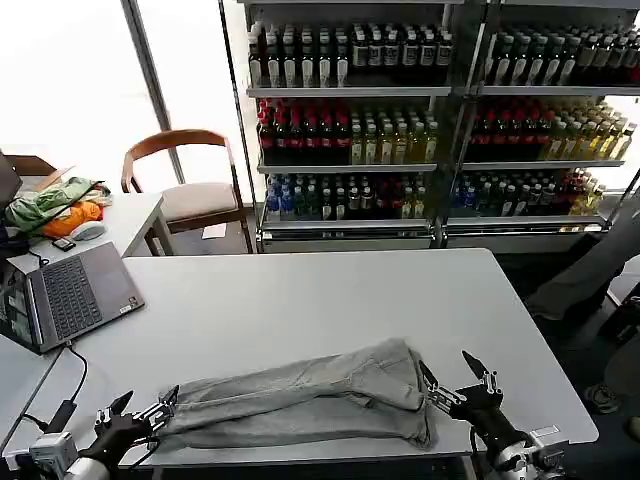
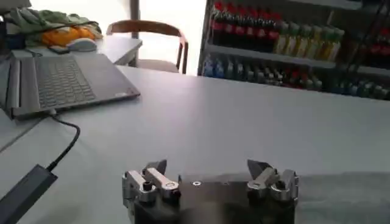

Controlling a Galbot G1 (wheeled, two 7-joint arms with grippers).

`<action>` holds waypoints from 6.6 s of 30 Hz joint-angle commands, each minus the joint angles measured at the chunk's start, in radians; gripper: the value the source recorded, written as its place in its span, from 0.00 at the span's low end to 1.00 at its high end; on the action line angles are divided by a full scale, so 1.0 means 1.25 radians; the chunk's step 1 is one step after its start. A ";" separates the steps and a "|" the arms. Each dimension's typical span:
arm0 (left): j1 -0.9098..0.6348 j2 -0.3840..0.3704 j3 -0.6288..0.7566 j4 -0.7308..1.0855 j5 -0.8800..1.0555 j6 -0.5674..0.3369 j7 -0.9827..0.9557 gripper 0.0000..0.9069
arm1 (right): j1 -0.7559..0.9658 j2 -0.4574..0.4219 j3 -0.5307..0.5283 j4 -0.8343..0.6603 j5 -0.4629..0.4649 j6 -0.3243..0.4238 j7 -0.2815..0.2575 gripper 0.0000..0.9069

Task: Fold and organize the clothes.

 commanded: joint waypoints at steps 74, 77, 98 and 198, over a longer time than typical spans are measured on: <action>-0.215 0.216 -0.083 0.399 -0.064 -0.114 0.080 0.00 | 0.045 -0.022 -0.011 -0.031 0.033 0.127 -0.043 1.00; -0.202 0.234 -0.124 0.412 -0.065 -0.112 0.091 0.00 | 0.045 -0.024 -0.011 -0.031 0.035 0.126 -0.043 1.00; -0.159 0.206 -0.123 0.144 -0.068 -0.074 0.049 0.00 | 0.041 -0.023 -0.018 -0.027 0.032 0.126 -0.042 1.00; -0.212 0.059 0.029 0.272 -0.064 0.036 0.216 1.00 | 0.073 -0.009 -0.052 -0.028 0.020 0.110 -0.045 1.00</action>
